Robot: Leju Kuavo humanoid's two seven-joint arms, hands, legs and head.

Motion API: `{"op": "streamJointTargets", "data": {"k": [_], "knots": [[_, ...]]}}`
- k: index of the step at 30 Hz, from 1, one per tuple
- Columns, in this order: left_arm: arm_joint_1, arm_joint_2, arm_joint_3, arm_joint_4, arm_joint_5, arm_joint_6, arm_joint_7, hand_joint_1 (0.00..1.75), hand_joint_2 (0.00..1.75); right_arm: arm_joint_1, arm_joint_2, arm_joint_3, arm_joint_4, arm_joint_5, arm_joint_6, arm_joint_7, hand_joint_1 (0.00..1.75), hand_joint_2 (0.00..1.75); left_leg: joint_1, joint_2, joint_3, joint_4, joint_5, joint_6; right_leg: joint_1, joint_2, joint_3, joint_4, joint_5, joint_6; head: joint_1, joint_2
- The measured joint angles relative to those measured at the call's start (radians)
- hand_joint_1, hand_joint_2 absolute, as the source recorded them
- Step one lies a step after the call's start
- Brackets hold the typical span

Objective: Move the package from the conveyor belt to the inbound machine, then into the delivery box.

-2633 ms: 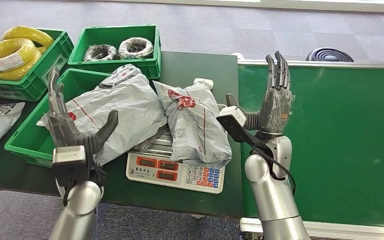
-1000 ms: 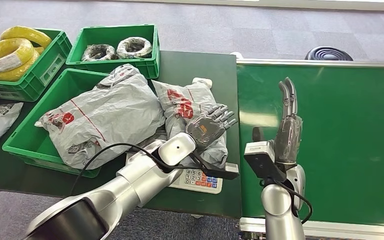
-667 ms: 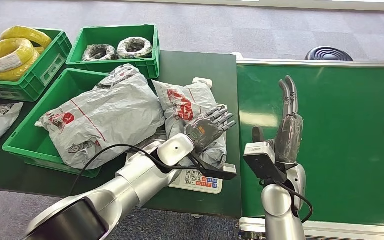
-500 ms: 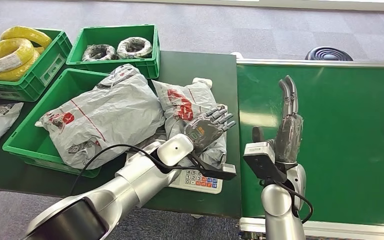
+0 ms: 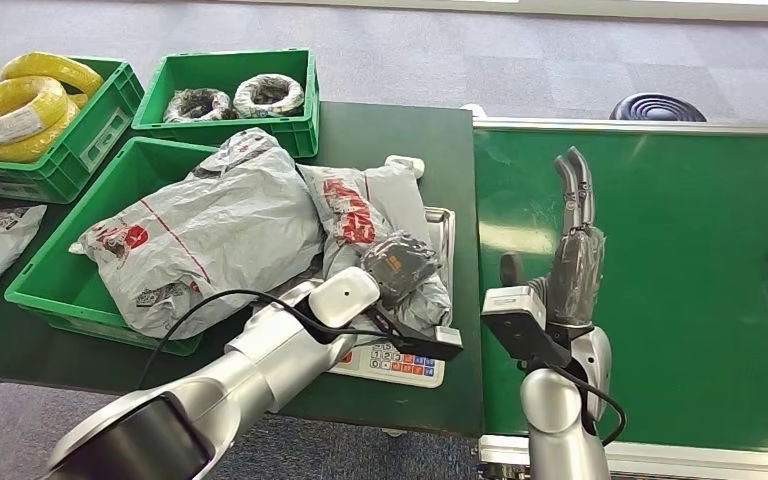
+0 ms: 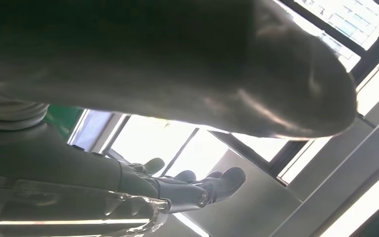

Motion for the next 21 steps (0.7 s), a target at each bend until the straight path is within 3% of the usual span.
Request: {"op": "streamJointTargets", "data": {"k": [8,13,17,21], "knots": [[-0.001,0.006,0.003,0.001,-0.004,-0.006,0.001,1.55,1.75,-0.002,0.001,0.014,0.000,0.001,-0.004,-0.001,0.00,0.00,0.000,0.000,0.000,0.000,0.000,0.000,0.000,0.000,0.000,0.000,0.000,0.000,0.000,0.000],[0.001,0.012,0.034,-0.006,0.070,0.061,-0.029,1.54,1.75,-0.002,0.001,0.027,0.000,0.005,-0.008,-0.001,0.00,0.00,0.000,0.000,0.000,0.000,0.000,0.000,0.000,0.000,0.000,0.000,0.000,0.000,0.000,0.000],[0.022,0.034,0.186,-0.139,0.393,0.162,-0.145,1.52,1.75,-0.001,0.000,0.034,0.000,0.005,-0.022,0.007,0.00,0.00,0.000,0.001,0.000,0.000,0.000,0.000,0.000,0.000,-0.001,0.001,0.000,0.000,0.000,0.000],[0.049,0.078,0.368,-0.395,0.589,0.111,-0.173,1.38,1.75,0.001,-0.002,0.038,0.003,0.000,-0.044,0.014,0.00,0.00,0.000,0.001,-0.001,0.000,0.000,0.000,0.000,0.000,-0.002,0.001,0.000,0.000,0.000,0.000]]}}
